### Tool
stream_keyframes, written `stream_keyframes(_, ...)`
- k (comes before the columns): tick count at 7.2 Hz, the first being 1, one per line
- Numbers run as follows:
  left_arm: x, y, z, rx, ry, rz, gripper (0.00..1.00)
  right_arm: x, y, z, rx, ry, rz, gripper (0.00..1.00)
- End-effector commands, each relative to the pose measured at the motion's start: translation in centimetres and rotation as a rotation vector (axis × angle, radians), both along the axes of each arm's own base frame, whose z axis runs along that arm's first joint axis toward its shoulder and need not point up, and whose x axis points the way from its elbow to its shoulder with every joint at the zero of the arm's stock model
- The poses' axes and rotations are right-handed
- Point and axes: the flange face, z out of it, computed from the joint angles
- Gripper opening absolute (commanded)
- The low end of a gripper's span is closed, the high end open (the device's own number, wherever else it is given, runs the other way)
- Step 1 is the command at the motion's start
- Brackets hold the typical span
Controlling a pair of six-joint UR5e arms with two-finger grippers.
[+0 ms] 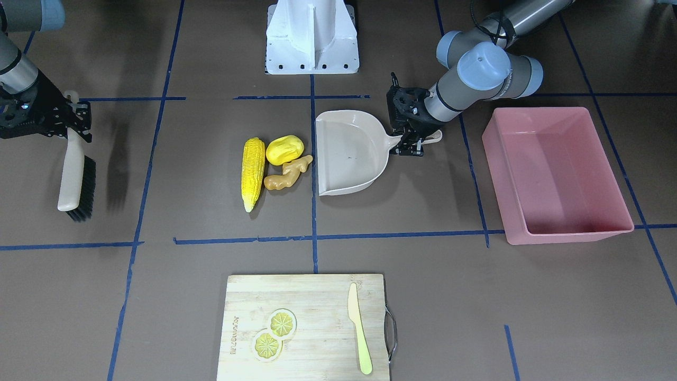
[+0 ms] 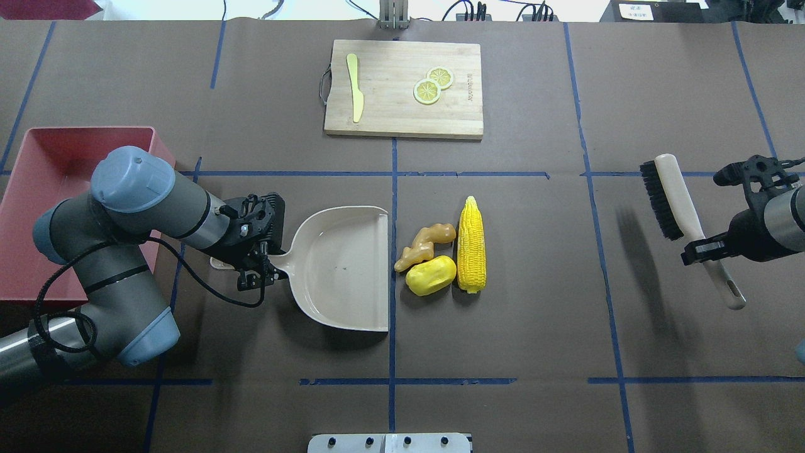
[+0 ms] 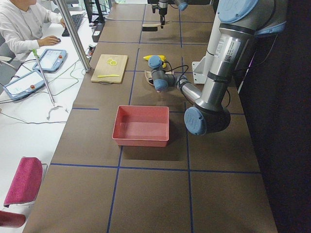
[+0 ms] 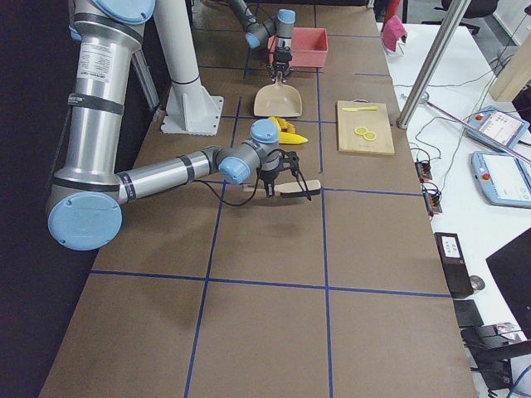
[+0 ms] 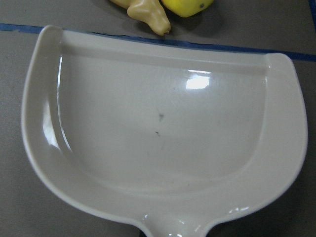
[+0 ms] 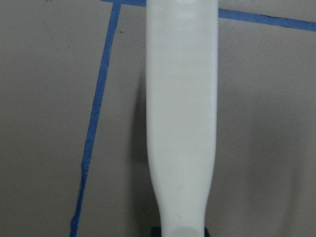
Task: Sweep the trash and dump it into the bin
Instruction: 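Lower the left gripper onto the dustpan handle and grasp it, then tilt the dustpan down with the left gripper while the right brings the brush over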
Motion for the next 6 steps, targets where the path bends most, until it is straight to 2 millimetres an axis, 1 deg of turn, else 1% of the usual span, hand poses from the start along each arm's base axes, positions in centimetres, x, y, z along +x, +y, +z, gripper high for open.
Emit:
stream_keyframes(1, -1.4, -1.5, -0.2, 0.008, -0.002, -0.040, 0.07, -0.1, 0.0, 0.0, 0.000, 0.000, -0.001, 0.02)
stream_keyframes(2, -4.3, -3.9, -0.3, 0.009, -0.011, -0.094, 0.04, -0.1, 0.0, 0.0, 0.000, 0.000, -0.001, 0.02)
stream_keyframes(3, -5.7, -4.7, -0.6, 0.001, -0.019, -0.116, 0.00, -0.1, 0.0, -0.1, 0.001, -0.002, -0.002, 0.02)
stream_keyframes(5, -5.4, -4.8, -1.6, 0.000, -0.024, -0.114, 0.00, -0.2, 0.0, -0.2, -0.003, -0.006, -0.004, 0.02)
stream_keyframes(6, -4.8, -4.9, -2.4, 0.028, -0.044, -0.090, 0.00, -0.4, 0.0, -0.5, -0.010, -0.015, 0.000, 0.02)
